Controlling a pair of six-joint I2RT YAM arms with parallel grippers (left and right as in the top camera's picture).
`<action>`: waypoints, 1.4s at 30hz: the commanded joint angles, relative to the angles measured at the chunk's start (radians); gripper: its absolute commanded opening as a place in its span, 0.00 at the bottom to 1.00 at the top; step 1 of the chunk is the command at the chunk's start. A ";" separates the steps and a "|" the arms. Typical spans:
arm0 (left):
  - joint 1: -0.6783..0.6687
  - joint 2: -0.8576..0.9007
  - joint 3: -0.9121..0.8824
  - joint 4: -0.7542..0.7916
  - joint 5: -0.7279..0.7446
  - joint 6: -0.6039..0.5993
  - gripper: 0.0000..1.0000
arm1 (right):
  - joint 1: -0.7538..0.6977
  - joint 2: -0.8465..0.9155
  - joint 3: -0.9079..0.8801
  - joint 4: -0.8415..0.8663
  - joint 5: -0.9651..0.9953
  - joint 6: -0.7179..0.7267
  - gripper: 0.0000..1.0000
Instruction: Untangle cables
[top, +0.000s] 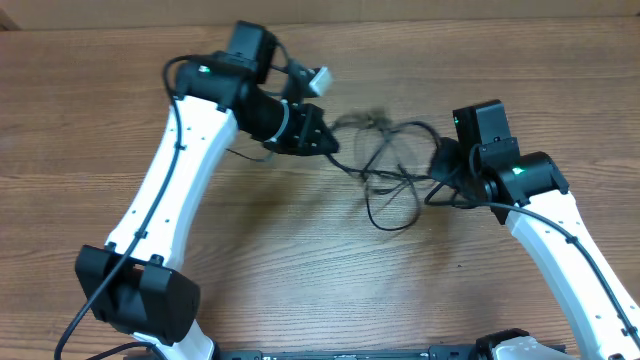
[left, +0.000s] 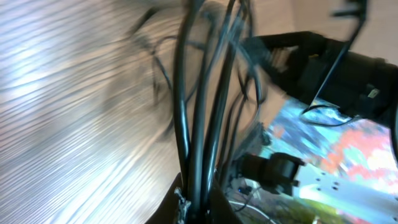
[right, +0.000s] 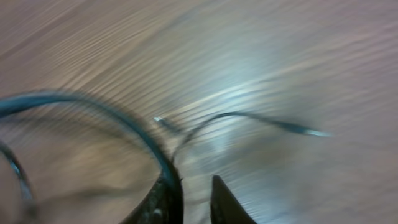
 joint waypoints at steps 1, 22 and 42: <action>0.057 -0.042 0.016 -0.039 -0.129 0.045 0.04 | -0.039 0.011 -0.016 -0.024 0.337 0.125 0.15; 0.163 -0.073 0.161 -0.101 -0.642 -0.117 0.04 | -0.174 0.011 -0.016 -0.155 0.570 0.217 0.19; 0.191 -0.143 0.259 -0.068 -0.571 -0.285 0.04 | -0.398 0.011 -0.016 0.004 0.049 -0.010 0.10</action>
